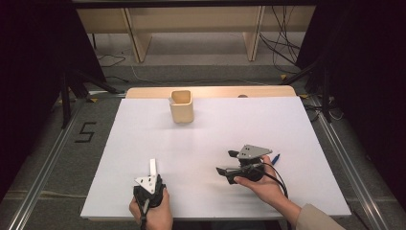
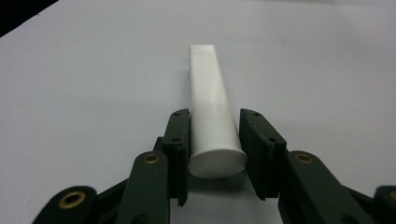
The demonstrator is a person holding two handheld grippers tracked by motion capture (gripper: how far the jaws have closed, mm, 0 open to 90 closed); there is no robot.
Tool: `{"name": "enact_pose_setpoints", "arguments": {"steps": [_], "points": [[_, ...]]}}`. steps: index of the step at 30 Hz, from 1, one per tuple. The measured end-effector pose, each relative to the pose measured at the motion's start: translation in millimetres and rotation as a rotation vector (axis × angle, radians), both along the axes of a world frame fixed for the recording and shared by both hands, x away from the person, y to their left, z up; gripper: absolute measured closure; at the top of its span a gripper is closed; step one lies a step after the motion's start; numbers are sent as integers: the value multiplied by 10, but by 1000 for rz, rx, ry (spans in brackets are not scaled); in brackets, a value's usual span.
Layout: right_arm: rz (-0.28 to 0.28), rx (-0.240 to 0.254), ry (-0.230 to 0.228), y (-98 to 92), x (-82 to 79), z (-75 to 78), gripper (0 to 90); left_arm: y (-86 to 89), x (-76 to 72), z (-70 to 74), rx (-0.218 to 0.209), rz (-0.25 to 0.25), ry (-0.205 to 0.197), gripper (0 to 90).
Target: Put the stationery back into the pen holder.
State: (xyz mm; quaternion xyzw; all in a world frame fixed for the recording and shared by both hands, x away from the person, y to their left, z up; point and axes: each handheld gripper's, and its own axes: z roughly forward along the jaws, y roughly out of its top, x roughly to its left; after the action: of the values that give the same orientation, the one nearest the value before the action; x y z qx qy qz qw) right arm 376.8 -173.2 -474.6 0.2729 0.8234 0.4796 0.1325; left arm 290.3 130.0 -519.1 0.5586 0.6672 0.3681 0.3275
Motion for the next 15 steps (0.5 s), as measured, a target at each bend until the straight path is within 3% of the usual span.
{"name": "enact_pose_setpoints", "arguments": {"steps": [9, 15], "points": [[0, 1, -1, 1, -1, 2, 216, 37, 4, 16, -21, -40, -4, 649], [-1, 1, -1, 2, -1, 2, 215, 27, 36, 110, -13, -89, -13, 649]]}}
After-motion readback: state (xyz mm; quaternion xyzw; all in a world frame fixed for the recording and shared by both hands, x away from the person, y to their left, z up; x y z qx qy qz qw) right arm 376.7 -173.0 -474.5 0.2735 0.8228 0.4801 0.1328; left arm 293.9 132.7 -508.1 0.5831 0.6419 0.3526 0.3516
